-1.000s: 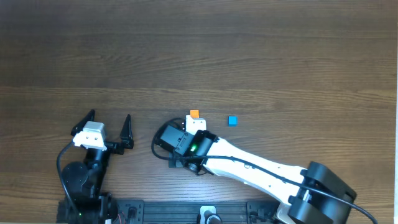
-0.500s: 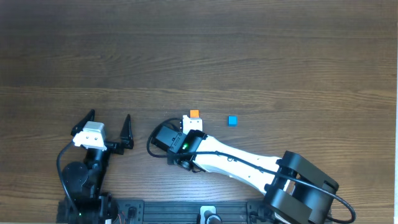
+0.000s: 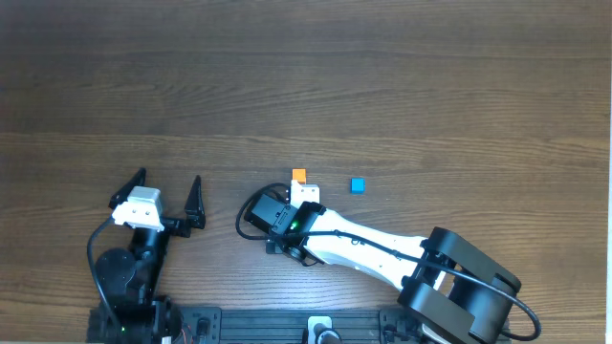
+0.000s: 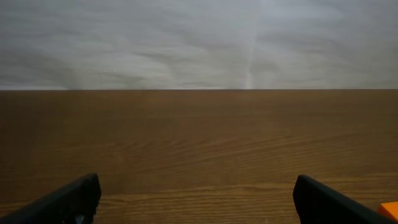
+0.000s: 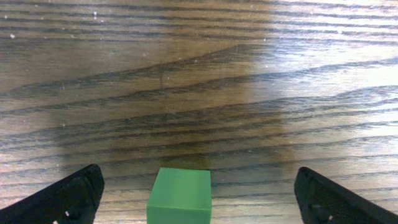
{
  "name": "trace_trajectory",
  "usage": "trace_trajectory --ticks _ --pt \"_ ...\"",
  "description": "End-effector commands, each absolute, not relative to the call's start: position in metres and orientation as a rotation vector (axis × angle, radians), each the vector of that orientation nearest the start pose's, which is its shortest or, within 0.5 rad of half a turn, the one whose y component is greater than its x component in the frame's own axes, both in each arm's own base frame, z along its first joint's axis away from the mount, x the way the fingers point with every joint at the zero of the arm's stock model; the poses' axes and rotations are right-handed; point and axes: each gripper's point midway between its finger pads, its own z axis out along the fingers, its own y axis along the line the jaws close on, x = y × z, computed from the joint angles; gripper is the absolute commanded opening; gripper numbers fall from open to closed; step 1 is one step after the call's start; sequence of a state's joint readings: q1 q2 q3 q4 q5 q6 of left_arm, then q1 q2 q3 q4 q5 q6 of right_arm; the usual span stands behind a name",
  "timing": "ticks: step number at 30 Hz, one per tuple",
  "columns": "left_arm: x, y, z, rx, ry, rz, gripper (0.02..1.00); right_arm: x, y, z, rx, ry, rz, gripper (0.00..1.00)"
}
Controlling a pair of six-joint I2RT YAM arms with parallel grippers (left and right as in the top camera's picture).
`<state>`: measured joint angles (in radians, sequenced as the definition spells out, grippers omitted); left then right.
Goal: Stack Cubes
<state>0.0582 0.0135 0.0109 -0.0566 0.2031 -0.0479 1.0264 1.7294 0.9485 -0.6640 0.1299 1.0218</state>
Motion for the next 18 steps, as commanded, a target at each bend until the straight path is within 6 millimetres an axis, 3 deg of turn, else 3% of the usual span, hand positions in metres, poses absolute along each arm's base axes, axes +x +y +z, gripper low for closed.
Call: trace_trajectory --ticks 1,18 --pt "0.2442 -0.0230 0.1611 0.092 1.627 -0.157 1.000 0.1740 0.2506 -0.0038 0.022 2.995 0.059 0.908" --pt "0.2442 -0.0229 0.1611 0.091 1.627 -0.156 1.000 0.1671 0.2539 -0.0044 -0.003 3.025 0.080 0.660"
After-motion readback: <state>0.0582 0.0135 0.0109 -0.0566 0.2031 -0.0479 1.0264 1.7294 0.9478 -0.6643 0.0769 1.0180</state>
